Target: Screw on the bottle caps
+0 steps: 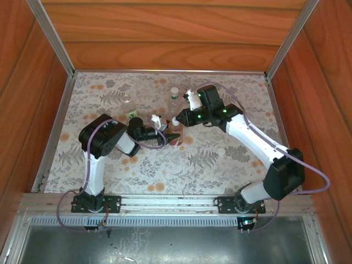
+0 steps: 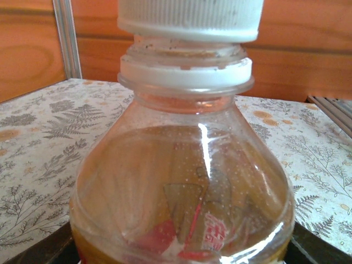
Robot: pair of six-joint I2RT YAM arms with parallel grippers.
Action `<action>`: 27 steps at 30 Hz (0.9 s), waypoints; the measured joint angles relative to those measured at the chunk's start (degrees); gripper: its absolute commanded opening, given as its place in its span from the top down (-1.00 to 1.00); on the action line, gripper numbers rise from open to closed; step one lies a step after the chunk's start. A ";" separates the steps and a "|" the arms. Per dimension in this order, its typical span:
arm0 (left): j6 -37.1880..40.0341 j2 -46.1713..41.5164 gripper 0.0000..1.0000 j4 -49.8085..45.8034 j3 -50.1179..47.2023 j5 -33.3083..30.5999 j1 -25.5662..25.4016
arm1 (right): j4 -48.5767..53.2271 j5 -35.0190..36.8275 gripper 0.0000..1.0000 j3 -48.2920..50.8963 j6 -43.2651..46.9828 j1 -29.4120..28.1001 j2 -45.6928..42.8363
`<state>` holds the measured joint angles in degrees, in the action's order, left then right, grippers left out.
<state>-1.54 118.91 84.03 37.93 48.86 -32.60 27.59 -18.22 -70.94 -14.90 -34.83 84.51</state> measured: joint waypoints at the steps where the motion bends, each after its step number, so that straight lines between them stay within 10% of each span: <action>1: 0.00 0.00 -0.22 0.00 0.00 0.02 0.00 | 0.02 0.04 0.60 -0.66 0.07 0.00 0.94; 27: 0.15 0.00 -0.22 0.02 -0.07 0.04 0.00 | 0.26 -7.72 0.81 6.62 0.24 0.81 -3.65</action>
<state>-1.39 118.91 84.05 37.87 48.90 -32.60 27.86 -25.93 -64.31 -14.66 -34.02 80.86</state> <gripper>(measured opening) 0.614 0.099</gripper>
